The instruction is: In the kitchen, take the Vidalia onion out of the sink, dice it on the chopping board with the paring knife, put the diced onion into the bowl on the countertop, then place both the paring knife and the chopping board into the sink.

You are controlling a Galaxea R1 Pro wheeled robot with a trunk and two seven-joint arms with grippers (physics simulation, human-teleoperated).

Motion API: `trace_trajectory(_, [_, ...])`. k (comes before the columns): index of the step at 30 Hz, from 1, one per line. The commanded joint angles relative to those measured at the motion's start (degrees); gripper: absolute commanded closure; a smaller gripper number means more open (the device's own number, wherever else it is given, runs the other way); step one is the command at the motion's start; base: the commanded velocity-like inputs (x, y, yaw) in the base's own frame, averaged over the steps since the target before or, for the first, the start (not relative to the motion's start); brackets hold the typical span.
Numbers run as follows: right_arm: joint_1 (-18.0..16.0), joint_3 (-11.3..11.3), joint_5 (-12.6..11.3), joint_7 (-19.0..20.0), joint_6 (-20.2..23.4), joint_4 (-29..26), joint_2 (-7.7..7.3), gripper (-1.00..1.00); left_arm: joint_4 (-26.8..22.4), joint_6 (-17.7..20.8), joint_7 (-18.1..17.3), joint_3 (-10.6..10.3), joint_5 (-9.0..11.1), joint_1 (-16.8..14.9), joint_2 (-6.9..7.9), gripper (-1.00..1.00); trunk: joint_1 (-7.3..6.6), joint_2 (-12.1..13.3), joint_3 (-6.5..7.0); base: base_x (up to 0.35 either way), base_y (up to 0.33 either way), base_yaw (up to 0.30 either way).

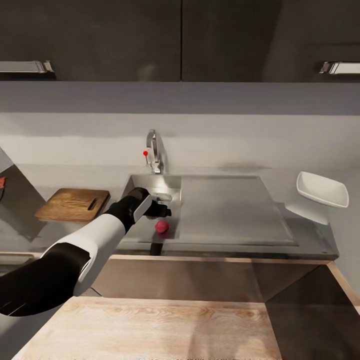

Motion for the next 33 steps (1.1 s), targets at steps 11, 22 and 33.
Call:
trace_trajectory(11, [0.0,-0.1,0.4,-0.3,0.0,0.0,0.05,-1.0,0.0,0.2,0.1,-0.5,0.4,0.2,0.36,-1.0,0.03,-0.1,-1.1,0.025,0.0,0.0])
trace_trajectory(22, [0.0,-0.1,0.4,-0.3,0.0,0.0,0.05,-1.0,0.0,0.2,0.1,-0.5,0.4,0.3,0.57,-1.0,0.03,-0.1,-2.1,0.11,0.0,0.0])
trace_trajectory(33, [0.0,-0.1,0.4,-0.3,0.0,0.0,0.05,-1.0,0.0,0.2,0.1,-0.7,-0.2,2.0,1.05,-1.0,0.03,-0.1,-3.11,0.003,0.0,0.0])
